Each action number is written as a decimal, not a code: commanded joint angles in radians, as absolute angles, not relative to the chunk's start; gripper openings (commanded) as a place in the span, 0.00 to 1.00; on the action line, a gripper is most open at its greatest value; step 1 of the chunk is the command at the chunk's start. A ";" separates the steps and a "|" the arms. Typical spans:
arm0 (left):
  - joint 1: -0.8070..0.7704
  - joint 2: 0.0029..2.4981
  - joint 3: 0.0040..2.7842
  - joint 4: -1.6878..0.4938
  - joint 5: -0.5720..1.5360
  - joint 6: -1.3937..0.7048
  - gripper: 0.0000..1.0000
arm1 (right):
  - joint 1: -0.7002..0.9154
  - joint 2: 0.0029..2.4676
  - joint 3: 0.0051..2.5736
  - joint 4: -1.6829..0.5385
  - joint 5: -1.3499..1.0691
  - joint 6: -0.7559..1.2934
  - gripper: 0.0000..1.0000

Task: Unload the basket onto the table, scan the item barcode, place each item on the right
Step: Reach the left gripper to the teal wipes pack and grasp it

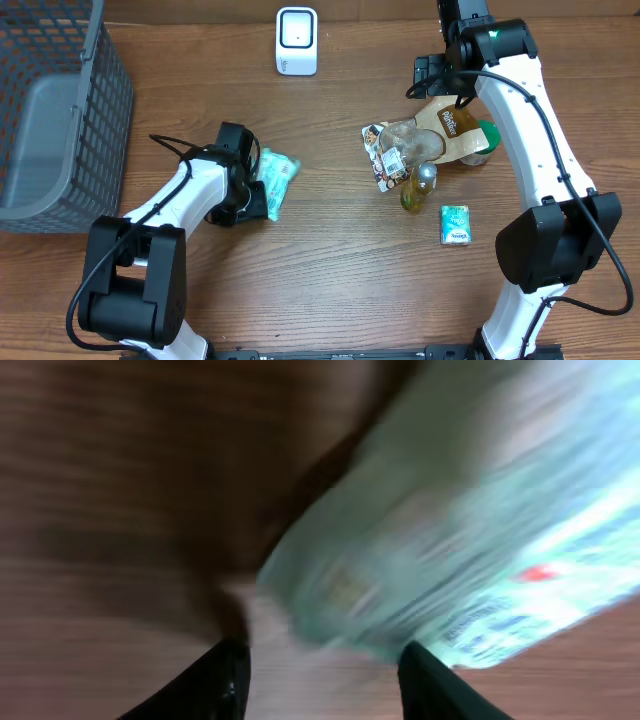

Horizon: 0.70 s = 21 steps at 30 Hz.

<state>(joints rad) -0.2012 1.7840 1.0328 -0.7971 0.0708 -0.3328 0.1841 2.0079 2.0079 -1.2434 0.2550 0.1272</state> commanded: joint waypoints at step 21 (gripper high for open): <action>-0.202 1.834 1.345 -0.982 0.140 -0.083 0.75 | 0.182 2.011 2.009 -1.240 0.269 0.134 1.00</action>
